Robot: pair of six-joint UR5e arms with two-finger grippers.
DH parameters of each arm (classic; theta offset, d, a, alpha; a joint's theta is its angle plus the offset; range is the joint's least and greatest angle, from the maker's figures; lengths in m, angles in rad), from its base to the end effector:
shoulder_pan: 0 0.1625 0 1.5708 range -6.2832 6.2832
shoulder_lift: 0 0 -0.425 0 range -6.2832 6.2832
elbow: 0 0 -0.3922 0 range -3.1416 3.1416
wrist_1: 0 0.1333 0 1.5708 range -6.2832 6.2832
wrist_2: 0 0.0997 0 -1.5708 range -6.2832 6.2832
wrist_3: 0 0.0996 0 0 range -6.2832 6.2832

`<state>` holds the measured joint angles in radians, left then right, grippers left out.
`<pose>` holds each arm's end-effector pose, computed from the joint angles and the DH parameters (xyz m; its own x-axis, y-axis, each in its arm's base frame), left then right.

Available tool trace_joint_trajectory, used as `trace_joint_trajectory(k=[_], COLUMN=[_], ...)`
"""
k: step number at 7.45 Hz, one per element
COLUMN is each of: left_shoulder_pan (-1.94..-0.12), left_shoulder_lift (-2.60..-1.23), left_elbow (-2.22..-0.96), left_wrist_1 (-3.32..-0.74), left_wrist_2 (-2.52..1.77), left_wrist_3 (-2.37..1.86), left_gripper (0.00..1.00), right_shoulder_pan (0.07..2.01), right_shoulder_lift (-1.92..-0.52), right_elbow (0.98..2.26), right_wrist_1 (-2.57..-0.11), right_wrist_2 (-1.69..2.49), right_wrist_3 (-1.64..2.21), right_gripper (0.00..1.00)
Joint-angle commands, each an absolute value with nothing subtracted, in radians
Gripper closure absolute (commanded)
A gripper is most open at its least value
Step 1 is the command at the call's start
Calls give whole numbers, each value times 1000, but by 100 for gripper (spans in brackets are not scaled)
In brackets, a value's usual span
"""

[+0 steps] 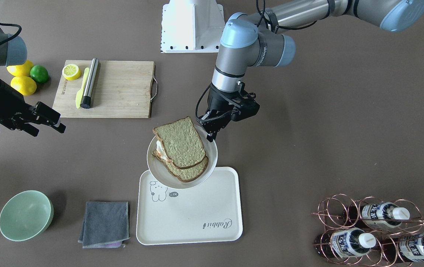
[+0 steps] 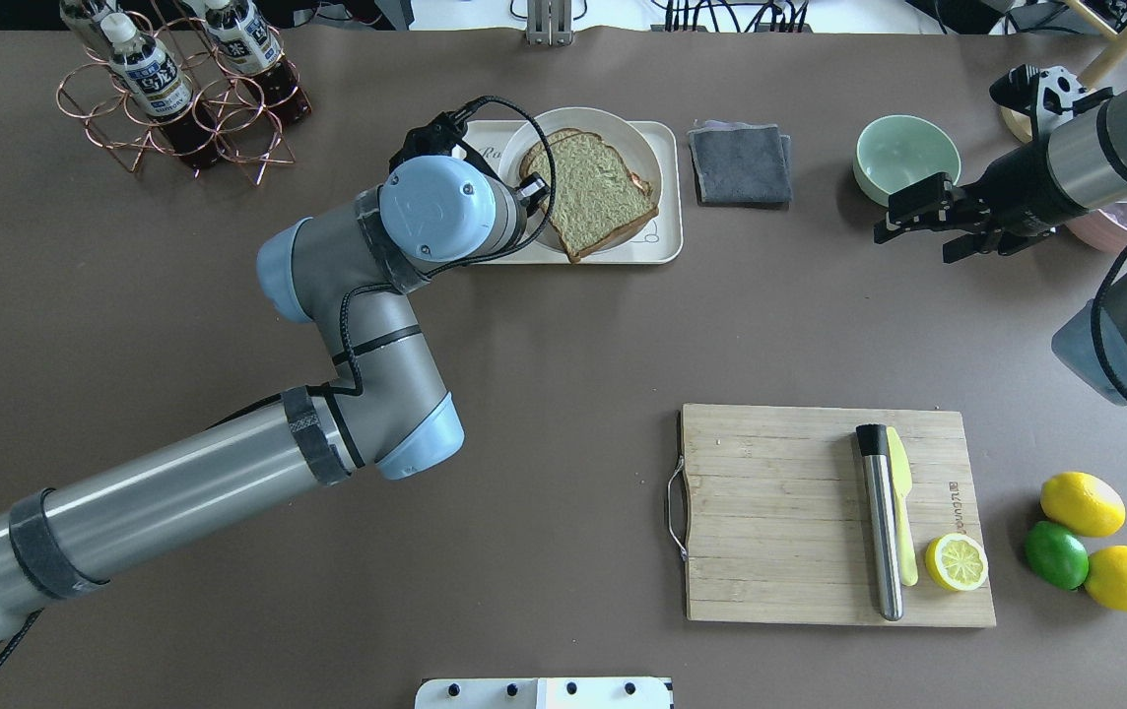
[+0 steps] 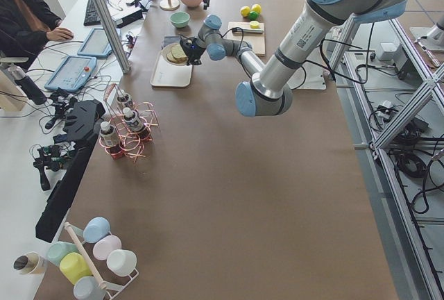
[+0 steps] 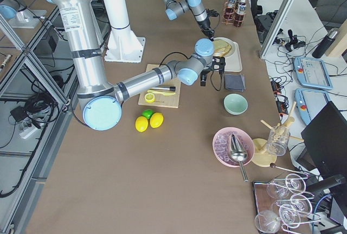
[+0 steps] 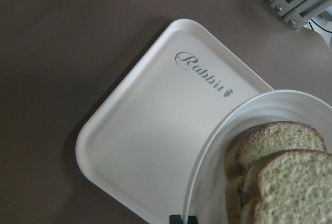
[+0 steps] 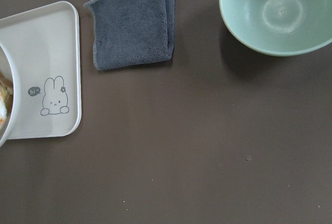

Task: Make sandwich and place on tray
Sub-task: 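Carry the plate with the sandwich onto the white tray with the left gripper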

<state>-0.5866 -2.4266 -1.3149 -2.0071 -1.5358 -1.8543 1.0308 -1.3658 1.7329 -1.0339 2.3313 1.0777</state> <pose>0.5748 -0.5463 0.1846 0.2456 -0.4989 -0.8311 0.6739 0.7042 -0.2236 -0.2381 -0.5229 0.4041 0.4424 0.0710 0.8940 -0.1516 0.9884 -0.0036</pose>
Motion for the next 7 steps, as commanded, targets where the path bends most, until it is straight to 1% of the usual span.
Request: trace_joint_trajectory(k=[1, 7], left_shoulder_pan=[-627, -604], left_shoulder_lift=[-2476, -2490], left_elbow=[-1097, -1068], left_wrist_1=[-2175, -2175], left_wrist_2=[-1531, -1531], left_wrist_3=[-1842, -1807], left_gripper=[100, 100], right_shoulder_pan=[1031, 1031], right_shoulder_lift=[-1358, -1348], right_elbow=[1733, 1730], right_wrist_1=[-1034, -1037], right_wrist_2=[2332, 2332], right_wrist_3=[1078, 1078], right_gripper=[1, 1])
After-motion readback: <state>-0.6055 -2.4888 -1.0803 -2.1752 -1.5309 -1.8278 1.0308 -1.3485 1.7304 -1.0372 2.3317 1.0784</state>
